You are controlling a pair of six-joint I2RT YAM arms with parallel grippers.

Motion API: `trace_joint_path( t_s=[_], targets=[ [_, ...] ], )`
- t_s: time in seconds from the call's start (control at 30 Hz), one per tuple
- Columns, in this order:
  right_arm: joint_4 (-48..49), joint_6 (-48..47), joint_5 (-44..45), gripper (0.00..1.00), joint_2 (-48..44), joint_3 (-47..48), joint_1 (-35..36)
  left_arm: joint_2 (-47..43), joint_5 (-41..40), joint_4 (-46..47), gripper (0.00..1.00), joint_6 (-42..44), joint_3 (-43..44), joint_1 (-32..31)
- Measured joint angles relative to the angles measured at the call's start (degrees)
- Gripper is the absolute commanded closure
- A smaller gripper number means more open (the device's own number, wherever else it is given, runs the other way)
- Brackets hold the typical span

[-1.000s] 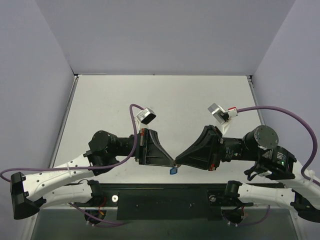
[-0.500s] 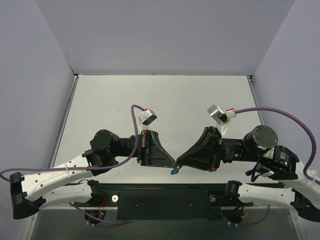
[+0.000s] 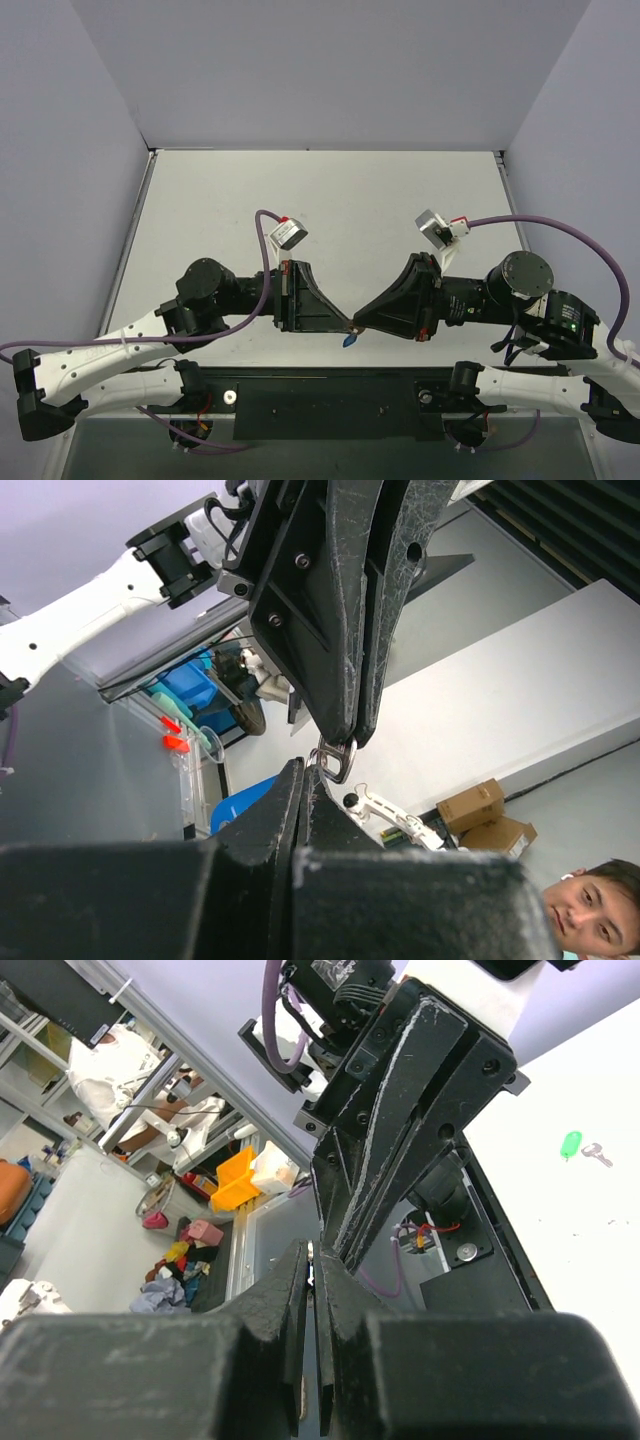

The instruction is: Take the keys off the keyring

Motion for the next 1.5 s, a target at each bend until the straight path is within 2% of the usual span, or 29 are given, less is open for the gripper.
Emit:
trace_joint_path(
  t_s=[0.6, 0.9, 1.0, 1.13, 1.37, 1.5],
  targets=[
    [-0.76, 1.42, 9.73, 1.0, -2.49, -3.06, 0.07, -2.16, -7.82, -13.25, 1.0, 8.96, 3.61, -0.02],
    [-0.79, 3.3, 13.2, 1.0, -2.64, -4.22, 0.33, -2.95, -9.97, -15.96, 1.0, 10.58, 3.85, -0.02],
    [-0.79, 3.93, 13.51, 0.85, -2.4, -4.33, 0.33, -3.23, -10.19, -16.52, 1.0, 10.82, 3.85, -0.02],
    [-0.5, 4.83, 14.27, 0.73, -1.9, -4.79, 0.33, -3.3, -10.23, -16.72, 1.0, 11.04, 3.85, -0.15],
    [0.55, 5.86, 14.21, 0.71, -1.29, -6.03, 0.33, -3.5, -10.29, -17.22, 1.0, 11.39, 3.85, -0.2],
    [0.59, 6.27, 14.01, 0.76, -1.25, -6.14, 0.33, -3.63, -10.32, -17.4, 1.0, 11.41, 3.85, -0.2]
  ],
)
